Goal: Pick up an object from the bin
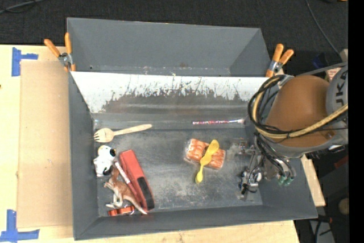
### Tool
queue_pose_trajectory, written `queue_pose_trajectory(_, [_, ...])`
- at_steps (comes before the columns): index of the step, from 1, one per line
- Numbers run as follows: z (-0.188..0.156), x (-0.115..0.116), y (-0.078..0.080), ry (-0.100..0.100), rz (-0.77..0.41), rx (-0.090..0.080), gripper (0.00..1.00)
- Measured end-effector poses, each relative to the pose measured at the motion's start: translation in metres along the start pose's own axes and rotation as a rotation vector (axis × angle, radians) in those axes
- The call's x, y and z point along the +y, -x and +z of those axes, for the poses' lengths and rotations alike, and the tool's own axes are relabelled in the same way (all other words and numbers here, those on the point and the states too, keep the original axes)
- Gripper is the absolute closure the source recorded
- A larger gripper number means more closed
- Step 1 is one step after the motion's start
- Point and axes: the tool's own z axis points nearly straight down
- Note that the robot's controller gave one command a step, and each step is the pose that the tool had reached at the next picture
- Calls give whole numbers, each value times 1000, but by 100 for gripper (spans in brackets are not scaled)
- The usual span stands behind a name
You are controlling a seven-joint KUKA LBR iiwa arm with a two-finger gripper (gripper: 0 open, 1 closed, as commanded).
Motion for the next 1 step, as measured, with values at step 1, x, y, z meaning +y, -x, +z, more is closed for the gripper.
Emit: queue_pose_trajectory(1, [-4,0,2,-1,-3,-8,0])
